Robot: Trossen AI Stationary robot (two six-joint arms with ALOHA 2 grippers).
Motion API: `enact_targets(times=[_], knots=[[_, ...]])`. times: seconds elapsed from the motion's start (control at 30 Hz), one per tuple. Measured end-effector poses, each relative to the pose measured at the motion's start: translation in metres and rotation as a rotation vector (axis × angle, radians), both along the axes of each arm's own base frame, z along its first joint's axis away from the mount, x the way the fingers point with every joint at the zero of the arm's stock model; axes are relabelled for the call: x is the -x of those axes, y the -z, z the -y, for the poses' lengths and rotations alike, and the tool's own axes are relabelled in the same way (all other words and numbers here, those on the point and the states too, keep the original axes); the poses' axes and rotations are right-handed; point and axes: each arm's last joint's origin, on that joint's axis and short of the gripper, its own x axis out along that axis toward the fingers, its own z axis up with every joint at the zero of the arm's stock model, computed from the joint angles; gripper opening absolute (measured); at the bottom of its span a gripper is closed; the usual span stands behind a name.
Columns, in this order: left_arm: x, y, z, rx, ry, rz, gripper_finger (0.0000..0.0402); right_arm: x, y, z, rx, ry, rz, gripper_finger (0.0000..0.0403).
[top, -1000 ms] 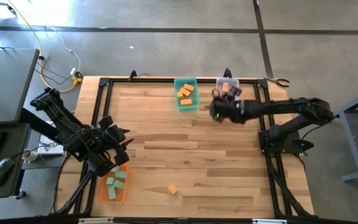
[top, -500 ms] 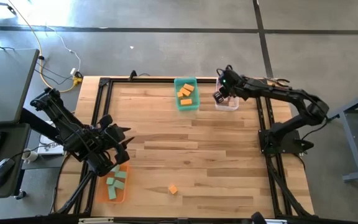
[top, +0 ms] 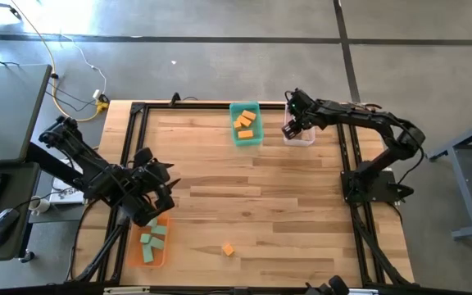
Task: Sort & place blocks by color
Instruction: Put the brown block into the transparent bin, then put the yellow block into the blue bin
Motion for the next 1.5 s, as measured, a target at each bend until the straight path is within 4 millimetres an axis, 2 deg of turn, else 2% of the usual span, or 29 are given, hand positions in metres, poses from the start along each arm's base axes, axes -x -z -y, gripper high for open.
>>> enact_targets(times=[0.17,0.4,0.57,0.77,1.0,1.5], knots=[[-0.007,0.000,-0.004,0.031,-0.003,0.002,0.0240,0.000,-0.004,-0.002,0.005,-0.010,0.011,0.0200],[-0.023,-0.004,-0.004,0.071,0.089,0.031,0.0250,0.008,-0.029,-0.013,0.018,0.000,0.109,0.0207],[-0.039,-0.007,0.003,0.058,0.223,0.054,0.0249,0.008,-0.055,-0.034,0.034,-0.038,0.241,0.0208],[-0.057,-0.007,0.013,-0.038,0.375,0.042,0.0248,0.004,-0.079,-0.068,0.046,-0.099,0.363,0.0209],[-0.081,0.008,0.030,-0.072,0.611,-0.044,0.0248,-0.004,-0.092,-0.106,0.023,-0.160,0.457,0.0209],[-0.129,0.060,0.062,-0.003,0.913,-0.138,0.0250,-0.018,-0.092,-0.165,0.036,-0.184,0.490,0.0209]])
